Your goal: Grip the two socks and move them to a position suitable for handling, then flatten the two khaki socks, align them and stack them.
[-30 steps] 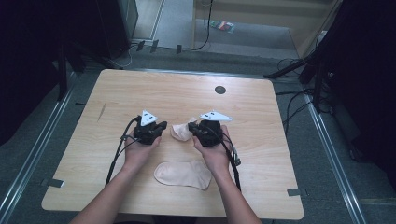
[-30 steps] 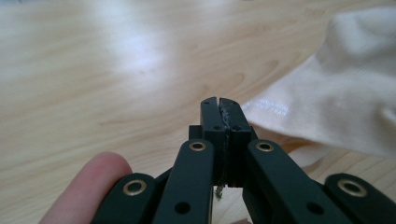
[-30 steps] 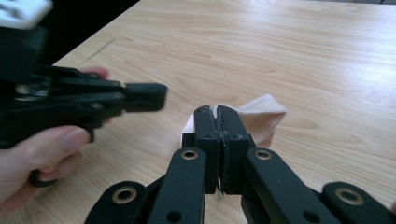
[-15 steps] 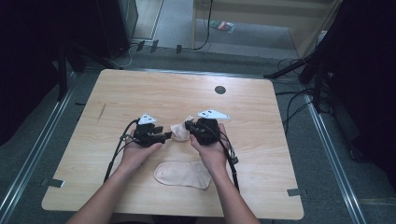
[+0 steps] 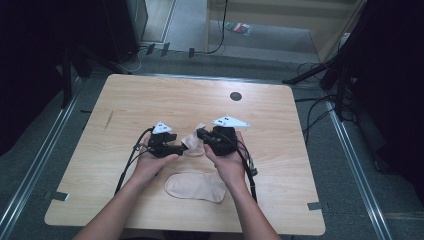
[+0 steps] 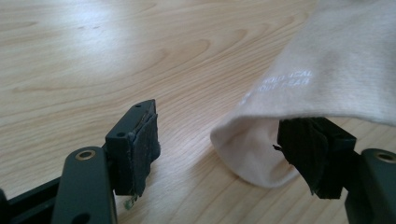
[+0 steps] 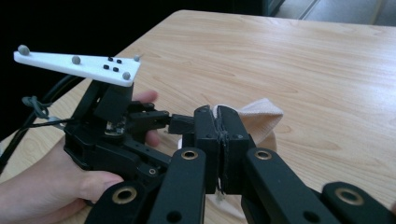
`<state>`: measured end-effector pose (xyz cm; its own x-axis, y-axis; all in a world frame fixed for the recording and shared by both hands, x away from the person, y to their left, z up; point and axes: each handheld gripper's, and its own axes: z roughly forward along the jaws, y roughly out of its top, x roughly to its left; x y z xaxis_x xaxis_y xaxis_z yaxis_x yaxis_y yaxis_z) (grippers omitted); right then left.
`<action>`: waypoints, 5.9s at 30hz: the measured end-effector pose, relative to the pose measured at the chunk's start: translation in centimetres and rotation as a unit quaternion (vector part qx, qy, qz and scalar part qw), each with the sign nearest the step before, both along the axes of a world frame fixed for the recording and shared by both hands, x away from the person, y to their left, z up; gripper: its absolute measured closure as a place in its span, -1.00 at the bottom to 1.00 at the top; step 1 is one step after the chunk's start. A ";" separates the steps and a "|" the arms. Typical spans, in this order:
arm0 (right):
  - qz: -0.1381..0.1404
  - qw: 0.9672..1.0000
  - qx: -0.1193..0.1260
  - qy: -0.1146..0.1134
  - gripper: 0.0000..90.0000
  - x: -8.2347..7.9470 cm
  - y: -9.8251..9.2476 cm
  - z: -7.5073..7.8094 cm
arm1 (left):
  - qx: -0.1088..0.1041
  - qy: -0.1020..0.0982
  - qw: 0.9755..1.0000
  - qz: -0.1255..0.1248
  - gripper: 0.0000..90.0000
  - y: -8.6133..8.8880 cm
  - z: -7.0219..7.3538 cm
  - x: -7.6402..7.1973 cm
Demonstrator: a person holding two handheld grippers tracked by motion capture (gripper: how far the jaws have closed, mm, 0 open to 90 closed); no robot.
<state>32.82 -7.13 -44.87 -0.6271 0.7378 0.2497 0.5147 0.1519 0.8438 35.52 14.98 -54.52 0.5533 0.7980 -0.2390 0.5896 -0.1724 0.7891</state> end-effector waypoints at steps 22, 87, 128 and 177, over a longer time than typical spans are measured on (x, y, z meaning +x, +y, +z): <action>0.000 1.000 -0.016 0.003 0.98 0.8 1.2 -1.8 | 0.126 -0.159 0.977 0.069 0.74 2.1 1.4 -5.1; -0.048 0.994 -0.093 -0.017 0.97 -0.6 -3.5 -4.2 | 0.018 -0.048 0.996 0.069 0.98 2.4 4.8 -5.9; -0.020 0.996 -0.078 0.023 0.97 -9.1 -6.7 -5.4 | 0.028 -0.030 0.999 0.035 0.97 1.1 2.4 -16.1; -0.022 0.993 -0.100 0.059 0.86 -10.7 -5.4 -9.7 | 0.048 0.006 0.998 0.038 0.64 0.4 -0.7 -14.7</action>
